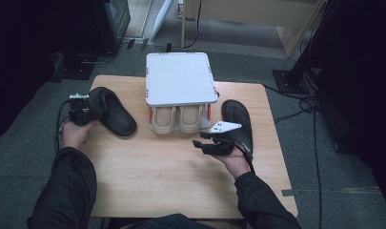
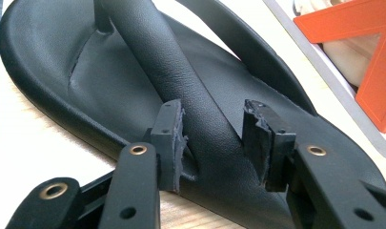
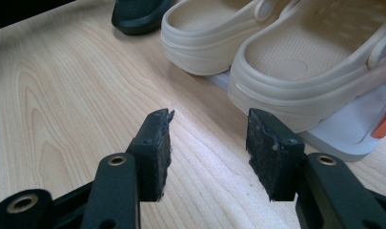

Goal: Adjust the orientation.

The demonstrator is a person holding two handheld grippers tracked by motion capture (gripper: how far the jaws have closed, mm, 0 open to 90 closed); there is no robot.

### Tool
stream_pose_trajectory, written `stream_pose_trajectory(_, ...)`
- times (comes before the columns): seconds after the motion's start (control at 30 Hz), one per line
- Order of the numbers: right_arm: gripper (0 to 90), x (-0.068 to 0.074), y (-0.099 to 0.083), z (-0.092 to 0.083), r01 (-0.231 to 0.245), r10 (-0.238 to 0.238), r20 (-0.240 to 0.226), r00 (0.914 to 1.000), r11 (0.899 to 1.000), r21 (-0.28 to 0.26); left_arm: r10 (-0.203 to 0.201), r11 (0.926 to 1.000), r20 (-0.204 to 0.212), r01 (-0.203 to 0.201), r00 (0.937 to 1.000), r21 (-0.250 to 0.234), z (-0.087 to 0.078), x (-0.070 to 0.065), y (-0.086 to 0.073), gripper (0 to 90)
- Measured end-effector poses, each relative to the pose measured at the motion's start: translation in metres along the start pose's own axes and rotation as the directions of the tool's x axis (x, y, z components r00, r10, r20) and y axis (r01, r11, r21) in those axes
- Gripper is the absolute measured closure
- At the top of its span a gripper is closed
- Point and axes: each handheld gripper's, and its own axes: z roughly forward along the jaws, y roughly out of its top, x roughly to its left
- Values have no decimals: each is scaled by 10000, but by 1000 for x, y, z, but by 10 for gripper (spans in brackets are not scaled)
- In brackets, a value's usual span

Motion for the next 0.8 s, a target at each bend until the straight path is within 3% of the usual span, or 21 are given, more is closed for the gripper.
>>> stream_pose_trajectory(0.37,512,1,0,3,41,-41,-40,10000,10000,45,416,9991,710,-412,9966,-80,-2,-5,1,738)
stream_pose_trajectory(0.47,512,1,0,2,13,-13,-31,10000,10000,45,282,9996,732,-278,9969,-61,-1,-5,1,737)
stream_pose_trajectory(0.53,511,2,0,1,-3,3,-35,10000,10000,29,95,9999,470,-97,9989,45,1,-5,1,647)
stream_pose_trajectory(0.57,511,2,0,1,-3,3,-35,10000,10000,29,76,9999,422,-80,9991,86,2,-5,1,647)
stream_pose_trajectory(0.7,512,2,0,2,9,-9,-64,10000,10000,67,612,9969,-46,-609,9981,508,10,-11,2,584)
stream_pose_trajectory(0.8,511,2,0,3,42,-41,-68,10000,10000,89,698,9960,-265,-682,9972,586,14,-14,3,563)
